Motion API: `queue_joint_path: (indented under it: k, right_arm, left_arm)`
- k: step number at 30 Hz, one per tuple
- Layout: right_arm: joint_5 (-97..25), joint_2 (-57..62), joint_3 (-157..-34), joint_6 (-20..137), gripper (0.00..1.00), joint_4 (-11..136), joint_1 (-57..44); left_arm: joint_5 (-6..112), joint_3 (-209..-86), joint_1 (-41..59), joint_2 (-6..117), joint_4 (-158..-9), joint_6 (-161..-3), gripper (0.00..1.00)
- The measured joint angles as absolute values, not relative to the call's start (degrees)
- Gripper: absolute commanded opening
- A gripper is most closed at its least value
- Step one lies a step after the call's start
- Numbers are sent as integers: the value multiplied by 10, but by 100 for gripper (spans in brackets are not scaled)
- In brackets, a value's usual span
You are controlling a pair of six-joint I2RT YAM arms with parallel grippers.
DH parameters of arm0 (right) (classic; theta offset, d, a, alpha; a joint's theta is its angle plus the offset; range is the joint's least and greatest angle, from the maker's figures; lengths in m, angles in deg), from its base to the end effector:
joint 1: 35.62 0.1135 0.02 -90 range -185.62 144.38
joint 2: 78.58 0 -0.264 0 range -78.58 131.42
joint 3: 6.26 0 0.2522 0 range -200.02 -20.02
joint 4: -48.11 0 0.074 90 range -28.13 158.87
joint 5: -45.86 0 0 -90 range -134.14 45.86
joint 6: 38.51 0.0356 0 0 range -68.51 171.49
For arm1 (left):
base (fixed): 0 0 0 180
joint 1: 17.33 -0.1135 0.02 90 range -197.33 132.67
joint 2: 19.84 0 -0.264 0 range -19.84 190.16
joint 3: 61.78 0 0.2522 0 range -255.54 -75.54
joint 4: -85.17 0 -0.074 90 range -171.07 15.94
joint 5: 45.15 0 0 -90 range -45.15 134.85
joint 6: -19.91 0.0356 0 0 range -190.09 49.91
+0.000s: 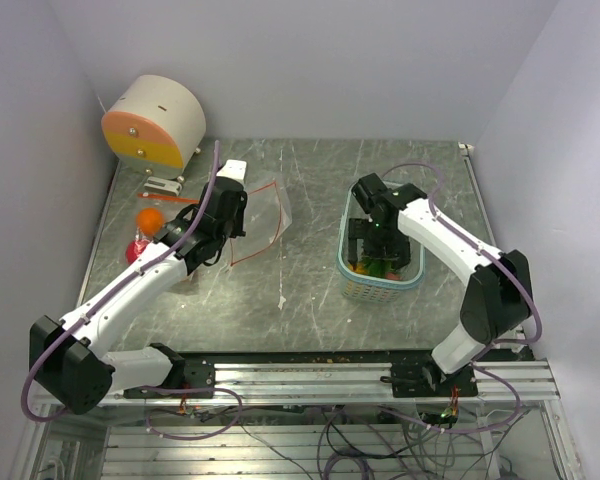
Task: Place the food in the zip-top bag and seal the zipper
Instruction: Pick up the fake fruit from the bin.
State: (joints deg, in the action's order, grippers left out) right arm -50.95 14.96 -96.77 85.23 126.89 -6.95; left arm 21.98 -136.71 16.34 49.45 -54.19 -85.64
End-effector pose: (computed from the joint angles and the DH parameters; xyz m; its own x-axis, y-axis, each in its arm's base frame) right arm 0.2685 0.1420 0.2554 -0.9785 0.0935 -0.1837 0.0985 0.9950 -0.0185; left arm 0.2283 -0.1355 0.3240 -0.5258 0.0535 -0.8489 0.1089 0.9940 -0.0048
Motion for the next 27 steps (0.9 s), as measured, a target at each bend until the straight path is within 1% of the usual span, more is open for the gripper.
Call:
queue_joint_path:
  k: [3,4,7,9,13,14,15,18,23,27]
  right_arm:
    - [-515,134,-952,862,78,1266,-70]
    - [-517,127,-943,864,73,1260,-70]
    - [-515,109,-907,871,53,1243,-70]
    - [-509,94,-890,876,41,1229,-70]
    - [-520,86,-882,871,17,1225,-69]
    - [-528,87,-883,867,5,1224,-69]
    - [-536,87,-886,862,0,1227,-70]
    - [-560,88,-925,838,0,1240,-70]
    - [-583,90,-1067,787,0,1235,-70]
    - [-569,91,-1175,753,0,1233,-70]
  left_arm:
    - [220,-1367,163,495,-543,-855,7]
    - [220,-1367,163,495,-544,-855,7]
    - [220,-1367,163,495,-547,-855,7]
    - [220,-1367,163,496,-549,-855,7]
    - [220,-1367,163,497,-550,-855,7]
    - [220,-1367,163,497,-550,-855,7]
    - [220,-1367,163,497,-551,-855,7]
    - [220,-1367,163,497,-551,-855,7]
    - [220,-1367,163,497,-551,-855,7]
    - [220,-1367,163,497,-552,-855,7]
